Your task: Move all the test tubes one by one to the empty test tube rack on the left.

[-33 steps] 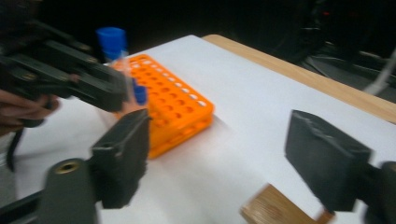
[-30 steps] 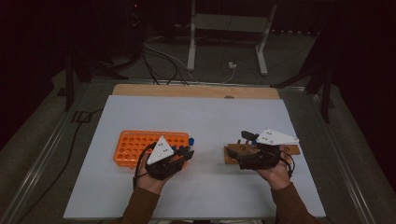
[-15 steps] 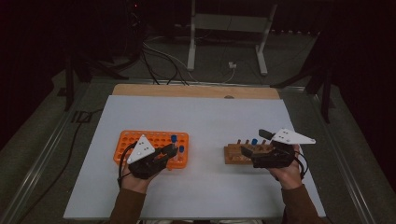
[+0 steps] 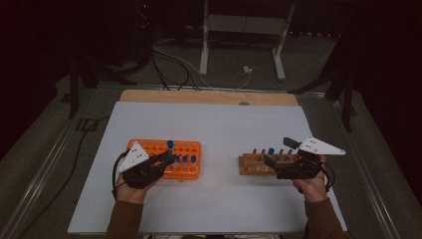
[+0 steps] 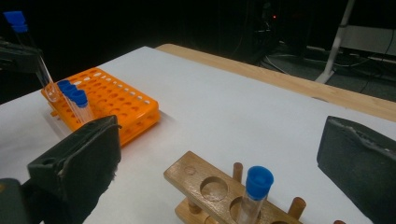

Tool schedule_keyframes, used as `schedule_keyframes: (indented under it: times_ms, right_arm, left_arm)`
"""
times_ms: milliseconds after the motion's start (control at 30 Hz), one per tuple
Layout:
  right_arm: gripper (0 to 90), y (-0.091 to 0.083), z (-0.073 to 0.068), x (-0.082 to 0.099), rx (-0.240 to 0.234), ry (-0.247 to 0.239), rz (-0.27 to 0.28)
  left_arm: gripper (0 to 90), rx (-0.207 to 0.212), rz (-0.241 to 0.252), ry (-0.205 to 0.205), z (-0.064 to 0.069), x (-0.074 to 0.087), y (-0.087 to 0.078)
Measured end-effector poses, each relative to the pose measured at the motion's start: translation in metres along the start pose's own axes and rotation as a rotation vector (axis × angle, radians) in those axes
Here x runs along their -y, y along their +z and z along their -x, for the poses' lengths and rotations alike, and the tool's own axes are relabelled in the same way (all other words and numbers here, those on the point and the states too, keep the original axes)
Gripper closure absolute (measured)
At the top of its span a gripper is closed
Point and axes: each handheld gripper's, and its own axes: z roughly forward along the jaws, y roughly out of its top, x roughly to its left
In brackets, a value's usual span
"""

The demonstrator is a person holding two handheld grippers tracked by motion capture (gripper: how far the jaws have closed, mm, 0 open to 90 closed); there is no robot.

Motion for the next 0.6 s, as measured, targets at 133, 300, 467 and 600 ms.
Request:
schedule_keyframes:
  times_ms: [133, 300, 467, 600]
  right_arm:
    - [0.0, -0.001, 0.001, 0.000, 0.001, 0.000, 0.001]
    - [0.0, 0.000, 0.000, 0.001, -0.001, 0.001, -0.005]
    - [0.0, 0.001, 0.000, 0.001, -0.004, -0.002, -0.004]
    - [0.0, 0.001, 0.000, 0.001, -0.006, -0.003, -0.004]
  left_arm:
    - [77.8, -0.026, -0.012, -0.007, -0.005, 0.006, 0.002]
    - [77.7, -0.047, -0.037, 0.004, -0.008, 0.015, 0.009]
    - [77.8, -0.059, -0.060, 0.004, -0.010, 0.021, 0.014]
    - [77.7, -0.067, -0.076, 0.002, -0.012, 0.025, 0.016]
